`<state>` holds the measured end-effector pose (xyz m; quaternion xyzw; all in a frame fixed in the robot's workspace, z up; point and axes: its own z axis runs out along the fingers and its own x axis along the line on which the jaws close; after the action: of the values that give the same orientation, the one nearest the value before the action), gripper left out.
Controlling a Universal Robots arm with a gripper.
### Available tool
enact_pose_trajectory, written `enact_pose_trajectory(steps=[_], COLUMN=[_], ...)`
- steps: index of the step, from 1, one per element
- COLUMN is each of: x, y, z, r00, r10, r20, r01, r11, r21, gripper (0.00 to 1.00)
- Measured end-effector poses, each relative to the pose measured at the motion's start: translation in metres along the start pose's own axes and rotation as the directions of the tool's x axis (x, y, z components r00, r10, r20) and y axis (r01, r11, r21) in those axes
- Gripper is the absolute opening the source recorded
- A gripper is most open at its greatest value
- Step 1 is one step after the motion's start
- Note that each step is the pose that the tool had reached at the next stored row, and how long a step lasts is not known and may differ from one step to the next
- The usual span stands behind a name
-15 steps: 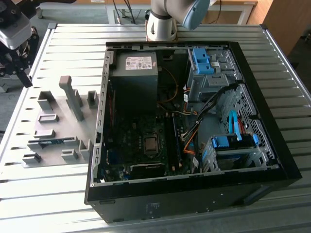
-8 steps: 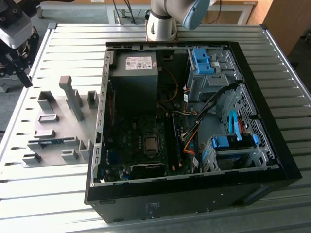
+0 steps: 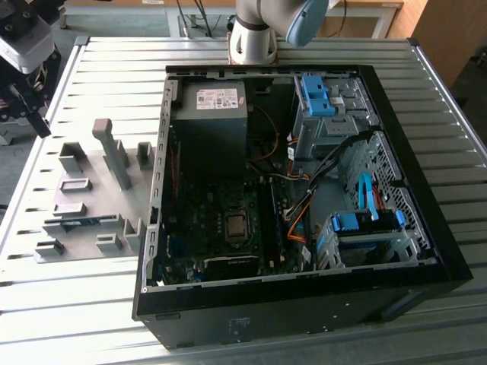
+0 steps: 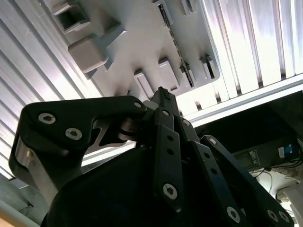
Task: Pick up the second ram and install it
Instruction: 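Pick up the second ram and move it above second insertion slot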
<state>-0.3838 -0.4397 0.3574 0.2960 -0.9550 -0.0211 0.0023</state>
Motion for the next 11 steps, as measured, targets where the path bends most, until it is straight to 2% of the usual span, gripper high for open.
enact_pose_trajectory(steps=[7, 11], x=[0.0, 0.0], y=[0.0, 0.0], z=[0.0004, 0.0008], r00=[0.9976, 0.9924], r10=[-0.069, -0.123], r20=[-0.0031, -0.0055], r01=[0.069, 0.123], r11=[0.9976, 0.9924], r21=[-0.0003, -0.0006], gripper=[0.11, 0.11])
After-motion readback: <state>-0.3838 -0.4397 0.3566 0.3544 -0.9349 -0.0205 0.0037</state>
